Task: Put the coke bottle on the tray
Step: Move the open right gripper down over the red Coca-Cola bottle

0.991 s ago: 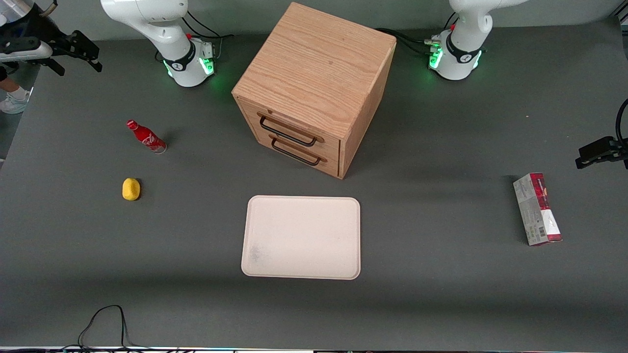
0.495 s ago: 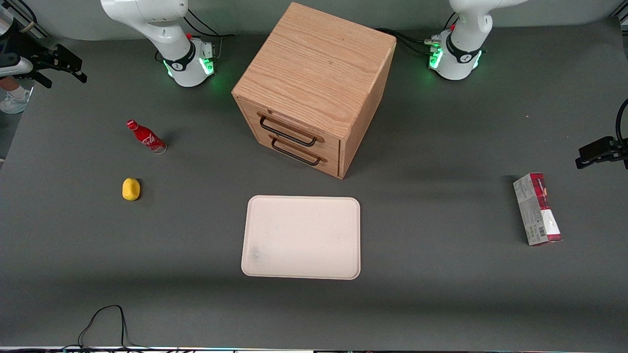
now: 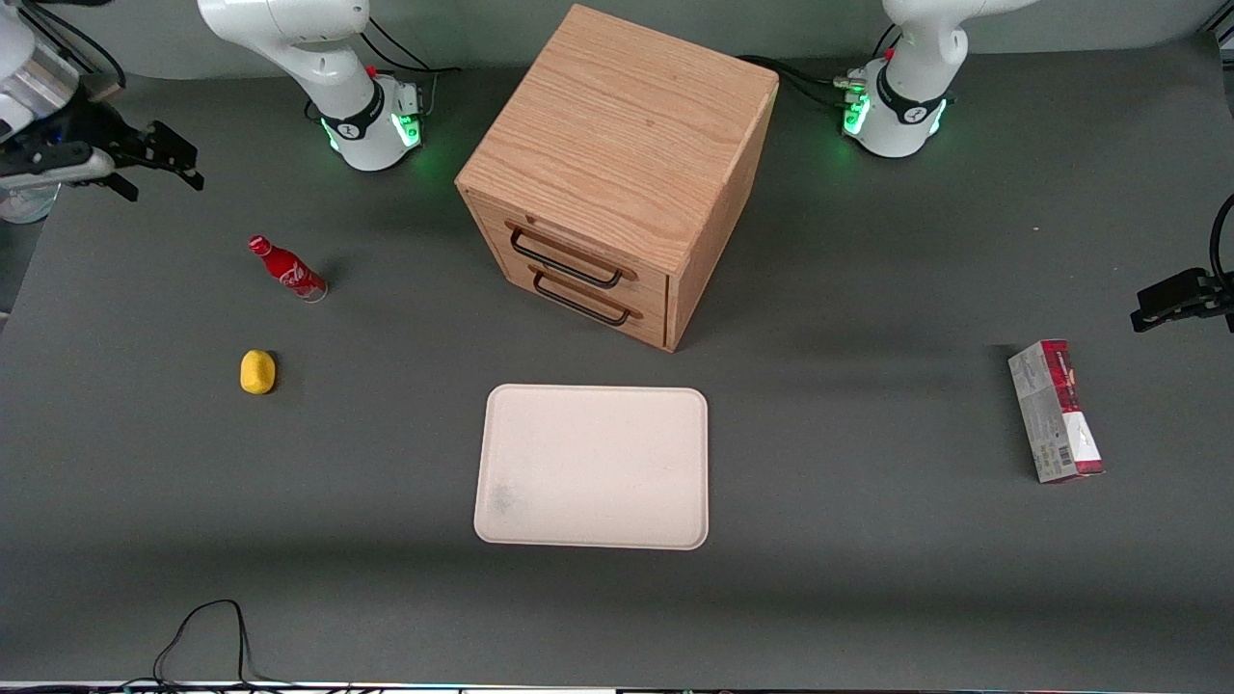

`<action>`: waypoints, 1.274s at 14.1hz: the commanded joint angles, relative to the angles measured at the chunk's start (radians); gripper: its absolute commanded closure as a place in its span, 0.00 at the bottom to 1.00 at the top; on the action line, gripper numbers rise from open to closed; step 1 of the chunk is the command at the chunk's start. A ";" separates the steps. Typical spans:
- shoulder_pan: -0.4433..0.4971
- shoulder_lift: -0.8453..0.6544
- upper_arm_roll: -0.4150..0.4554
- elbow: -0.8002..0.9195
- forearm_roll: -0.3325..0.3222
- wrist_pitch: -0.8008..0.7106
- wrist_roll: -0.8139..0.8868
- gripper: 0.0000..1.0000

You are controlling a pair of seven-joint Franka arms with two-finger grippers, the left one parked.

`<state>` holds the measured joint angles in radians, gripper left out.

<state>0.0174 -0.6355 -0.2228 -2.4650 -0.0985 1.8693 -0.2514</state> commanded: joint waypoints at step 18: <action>0.004 0.206 -0.007 -0.261 -0.013 0.358 -0.005 0.00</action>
<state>0.0173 -0.4579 -0.2213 -2.7289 -0.0985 2.1999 -0.2514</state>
